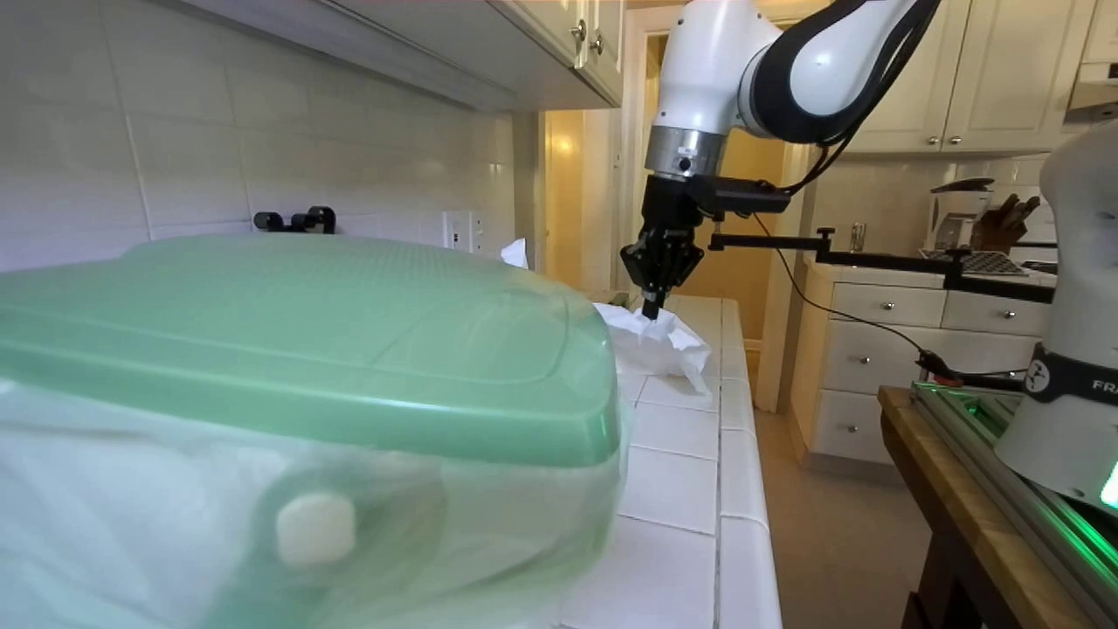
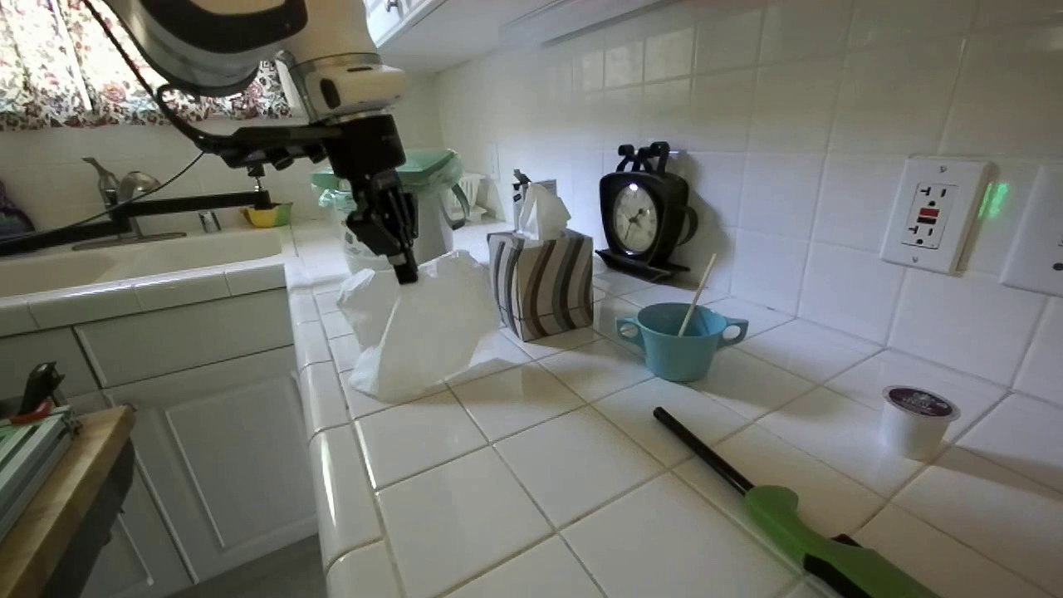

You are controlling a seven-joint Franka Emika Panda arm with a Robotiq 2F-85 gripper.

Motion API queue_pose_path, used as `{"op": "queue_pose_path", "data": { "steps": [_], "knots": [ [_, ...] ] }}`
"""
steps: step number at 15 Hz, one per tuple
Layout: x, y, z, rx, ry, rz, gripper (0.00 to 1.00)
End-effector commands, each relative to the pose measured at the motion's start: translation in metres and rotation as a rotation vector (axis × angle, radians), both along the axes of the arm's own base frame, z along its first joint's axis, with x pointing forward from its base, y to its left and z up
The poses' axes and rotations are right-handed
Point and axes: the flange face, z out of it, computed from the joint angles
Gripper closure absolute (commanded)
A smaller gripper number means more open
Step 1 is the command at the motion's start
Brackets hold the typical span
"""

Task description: Use the paper towel to clean the surface

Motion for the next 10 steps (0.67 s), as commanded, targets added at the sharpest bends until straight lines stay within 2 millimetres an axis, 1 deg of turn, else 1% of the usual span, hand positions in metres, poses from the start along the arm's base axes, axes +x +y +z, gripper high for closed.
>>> {"op": "queue_pose_path", "data": {
  "steps": [1,4,7,10],
  "knots": [
    [0.014,-0.032,-0.026,0.029,-0.030,-0.070,1.00],
    [0.029,-0.054,-0.059,0.050,-0.044,-0.103,1.00],
    [0.043,-0.065,-0.091,0.065,-0.075,-0.116,1.00],
    [0.058,-0.074,-0.113,0.088,-0.088,-0.135,1.00]
  ]
}}
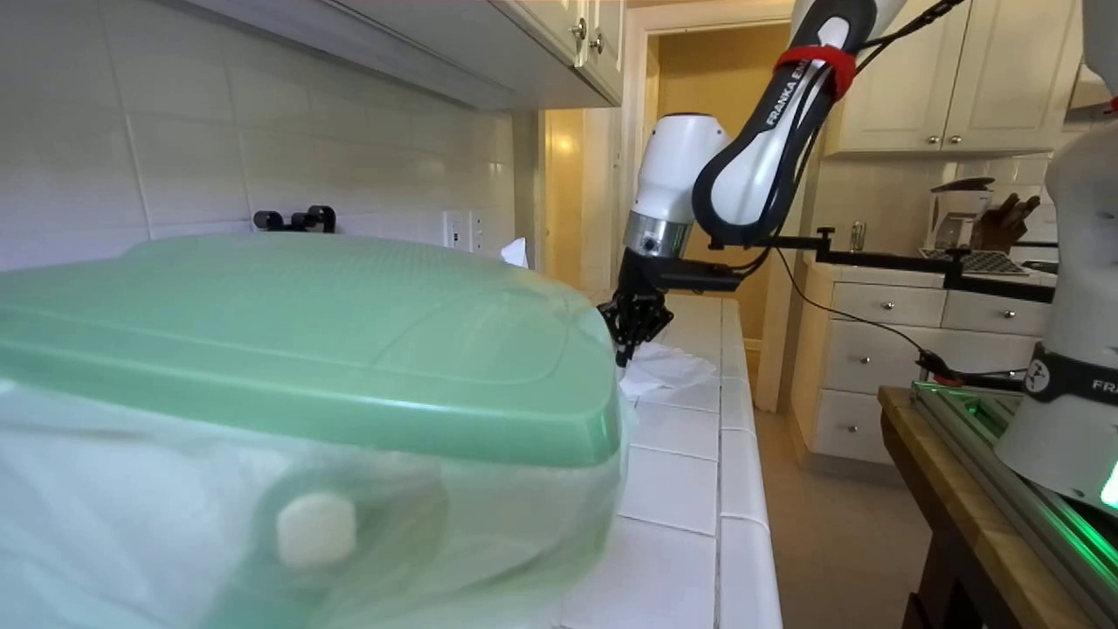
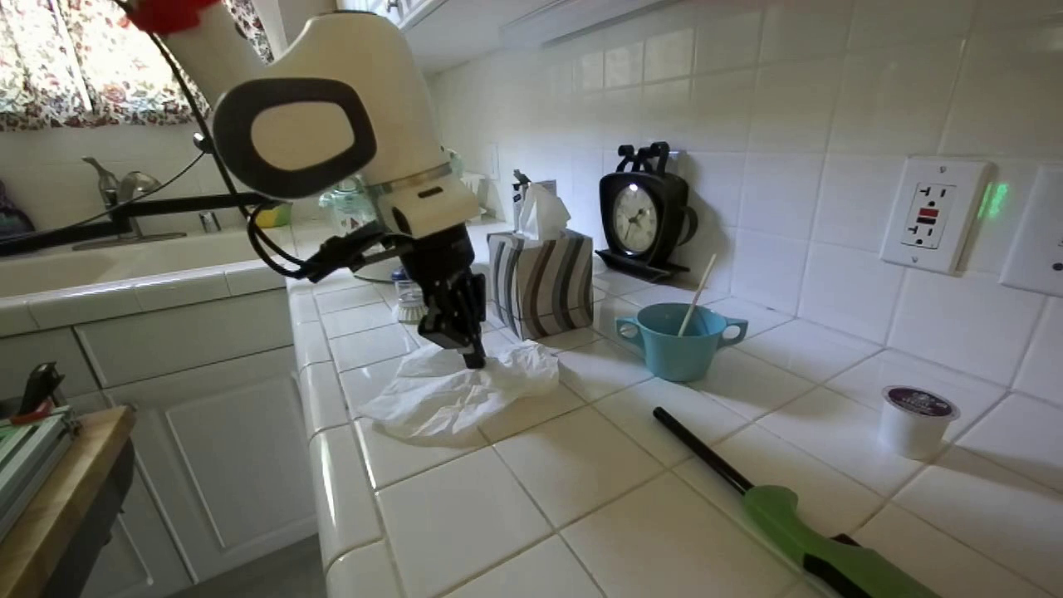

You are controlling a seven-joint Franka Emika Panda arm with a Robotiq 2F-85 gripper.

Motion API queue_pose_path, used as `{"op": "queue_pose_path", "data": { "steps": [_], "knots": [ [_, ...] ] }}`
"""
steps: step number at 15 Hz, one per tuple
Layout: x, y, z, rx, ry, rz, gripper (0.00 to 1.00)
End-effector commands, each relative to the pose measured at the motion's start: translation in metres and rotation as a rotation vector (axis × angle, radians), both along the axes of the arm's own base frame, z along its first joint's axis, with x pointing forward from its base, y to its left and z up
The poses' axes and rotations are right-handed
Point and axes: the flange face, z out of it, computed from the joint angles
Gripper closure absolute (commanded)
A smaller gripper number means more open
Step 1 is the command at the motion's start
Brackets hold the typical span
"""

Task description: Use the paper towel to clean the surface

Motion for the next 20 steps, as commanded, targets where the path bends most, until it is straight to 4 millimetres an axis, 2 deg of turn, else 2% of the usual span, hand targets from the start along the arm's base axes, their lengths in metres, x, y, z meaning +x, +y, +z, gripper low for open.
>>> {"op": "queue_pose_path", "data": {
  "steps": [1,8,11,13,15,17,20],
  "knots": [
    [0.022,-0.008,-0.015,0.025,-0.029,-0.004,1.00],
    [0.049,-0.033,-0.012,0.063,-0.044,-0.045,1.00],
    [0.051,-0.017,-0.009,0.104,-0.022,0.001,1.00],
    [0.040,0.001,-0.007,0.150,0.025,0.031,1.00],
    [0.026,0.008,-0.009,0.185,0.087,0.031,1.00],
    [0.012,-0.001,-0.011,0.204,0.138,-0.008,1.00],
    [-0.003,-0.031,-0.016,0.205,0.187,-0.083,1.00]
  ]
}}
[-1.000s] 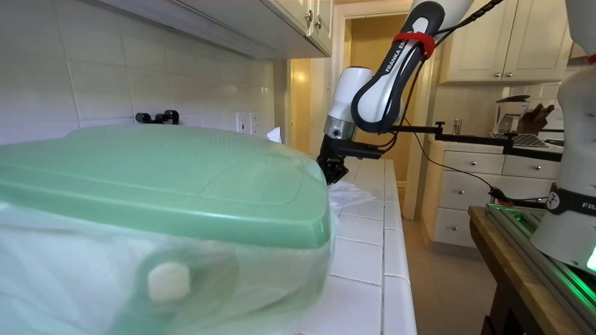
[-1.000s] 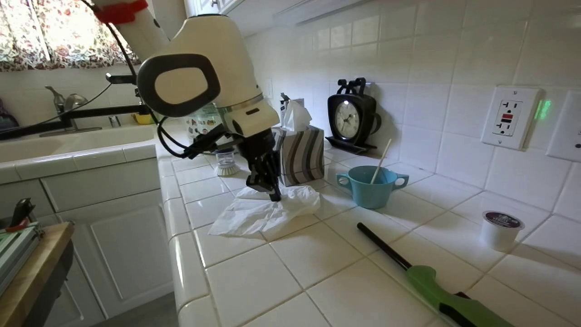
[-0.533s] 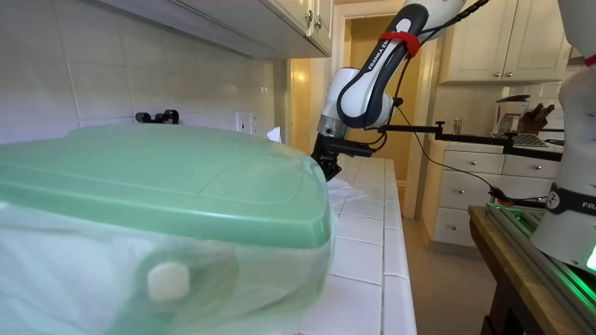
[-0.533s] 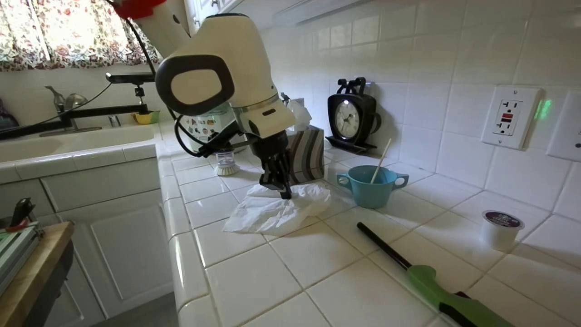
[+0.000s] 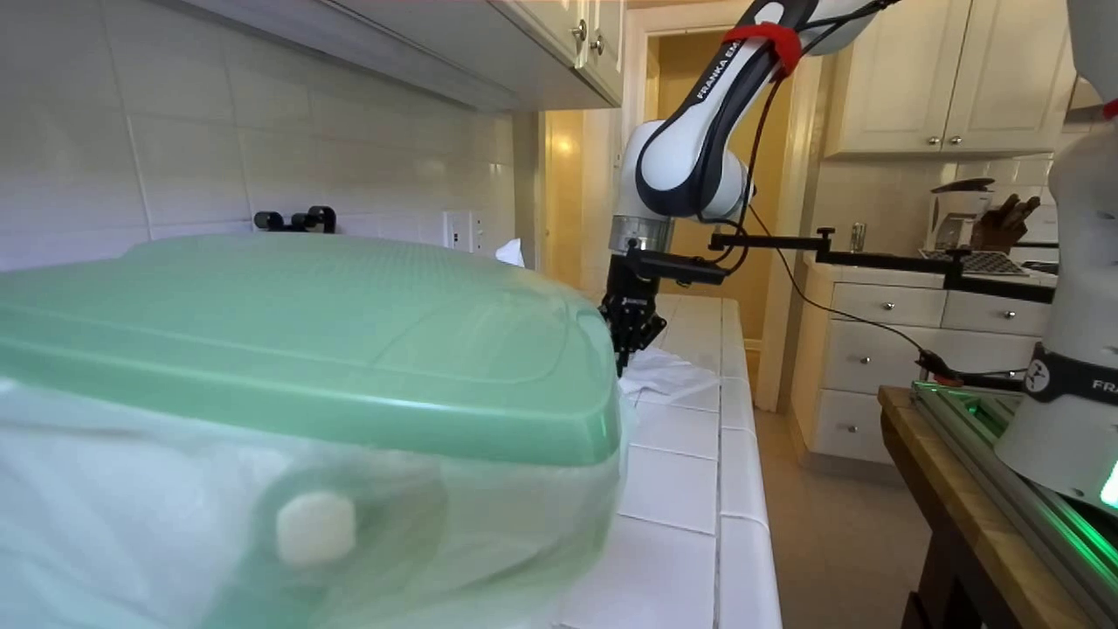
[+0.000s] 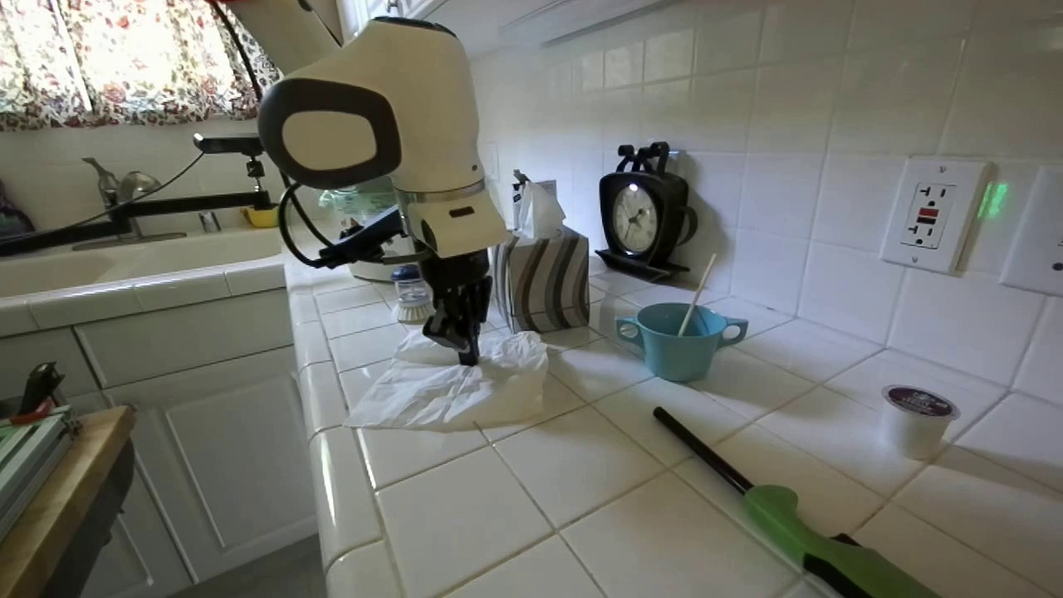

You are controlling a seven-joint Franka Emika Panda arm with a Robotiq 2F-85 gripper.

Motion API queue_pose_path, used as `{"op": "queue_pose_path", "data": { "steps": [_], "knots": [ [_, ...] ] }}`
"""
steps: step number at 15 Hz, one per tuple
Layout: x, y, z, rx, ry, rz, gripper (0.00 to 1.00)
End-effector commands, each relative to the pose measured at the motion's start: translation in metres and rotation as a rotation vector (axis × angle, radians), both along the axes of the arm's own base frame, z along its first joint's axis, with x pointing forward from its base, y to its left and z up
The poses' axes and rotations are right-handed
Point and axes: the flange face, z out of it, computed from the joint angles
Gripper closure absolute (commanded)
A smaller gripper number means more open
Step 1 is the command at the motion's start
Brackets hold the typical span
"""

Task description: Use the paper towel to clean the surface

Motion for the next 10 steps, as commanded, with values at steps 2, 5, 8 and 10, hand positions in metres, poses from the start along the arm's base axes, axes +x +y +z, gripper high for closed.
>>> {"op": "queue_pose_path", "data": {
  "steps": [2,5,8,10],
  "knots": [
    [-0.022,-0.043,-0.014,0.007,0.073,-0.075,1.00],
    [-0.012,-0.064,-0.011,-0.010,0.058,-0.103,1.00],
    [0.002,-0.065,-0.012,-0.042,0.022,-0.084,1.00],
    [0.014,-0.053,-0.010,-0.062,-0.004,-0.044,1.00]
  ]
}}
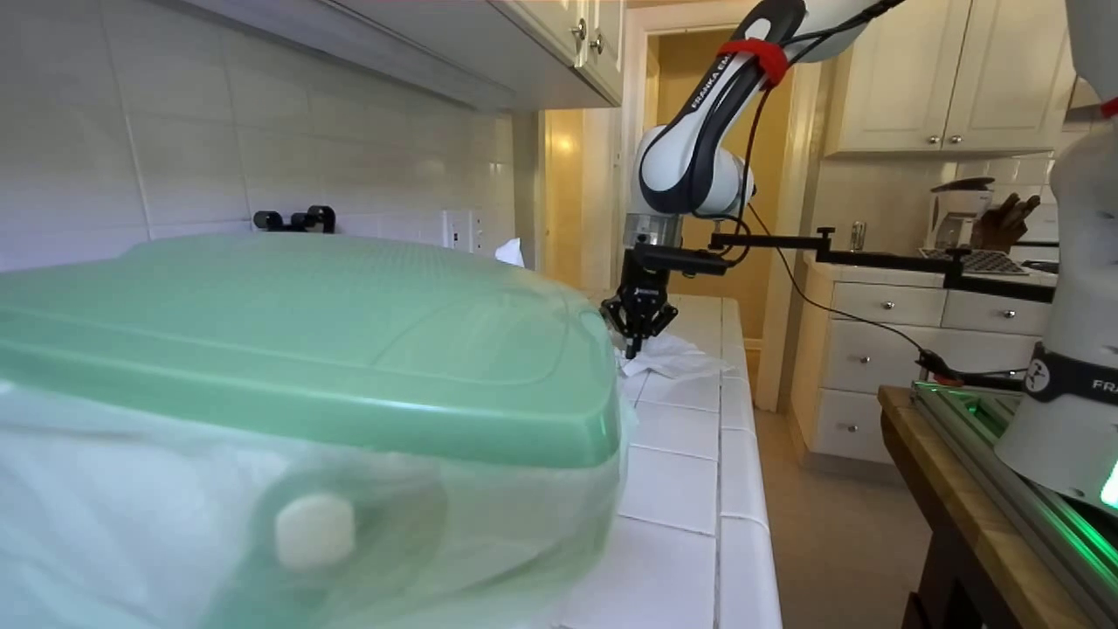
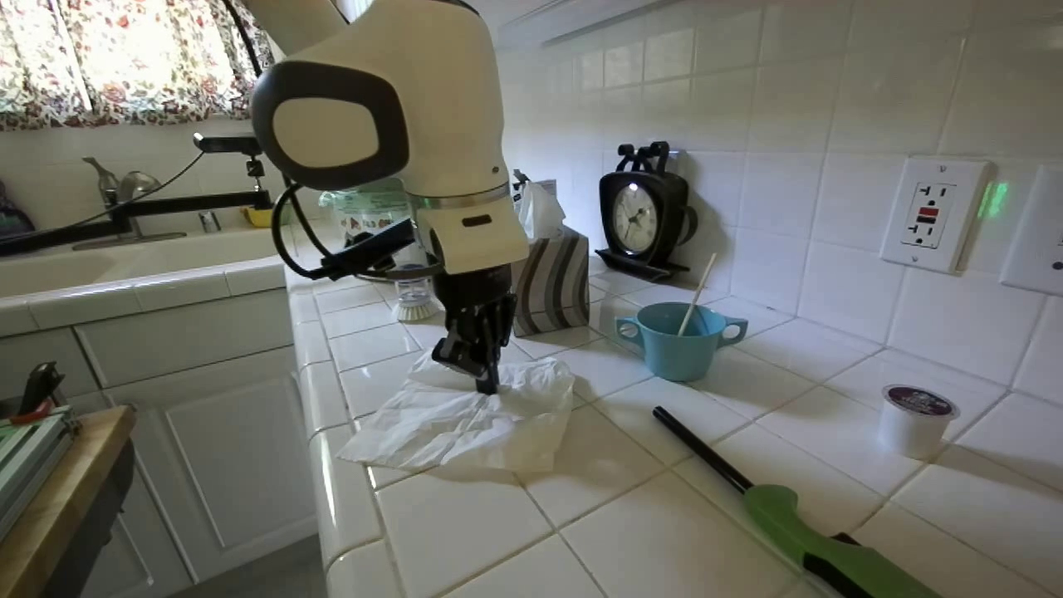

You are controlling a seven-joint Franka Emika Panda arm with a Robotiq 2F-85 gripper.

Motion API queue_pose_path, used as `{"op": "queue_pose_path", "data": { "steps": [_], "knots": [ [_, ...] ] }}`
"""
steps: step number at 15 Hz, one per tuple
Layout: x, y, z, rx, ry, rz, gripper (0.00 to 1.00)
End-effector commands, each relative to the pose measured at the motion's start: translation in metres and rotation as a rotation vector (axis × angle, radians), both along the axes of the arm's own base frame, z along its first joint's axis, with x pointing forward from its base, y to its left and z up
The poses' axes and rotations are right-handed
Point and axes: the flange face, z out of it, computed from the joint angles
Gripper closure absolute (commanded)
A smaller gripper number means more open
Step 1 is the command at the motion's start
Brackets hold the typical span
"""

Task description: Use the paper towel to clean the surface

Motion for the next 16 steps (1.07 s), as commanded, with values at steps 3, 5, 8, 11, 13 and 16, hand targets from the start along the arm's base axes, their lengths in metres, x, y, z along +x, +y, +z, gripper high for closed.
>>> {"op": "queue_pose_path", "data": {
  "steps": [3,5,8,11,13,16],
  "knots": [
    [0.026,0.037,-0.010,-0.047,-0.050,0.126,1.00],
    [0.026,0.057,-0.010,-0.030,-0.056,0.156,1.00],
    [0.012,0.076,-0.012,0.039,-0.022,0.141,1.00],
    [-0.003,0.063,-0.015,0.057,0.012,0.074,1.00],
    [-0.011,0.046,-0.016,0.069,0.031,0.026,1.00],
    [-0.015,0.019,-0.018,0.065,0.043,-0.028,1.00]
  ]
}}
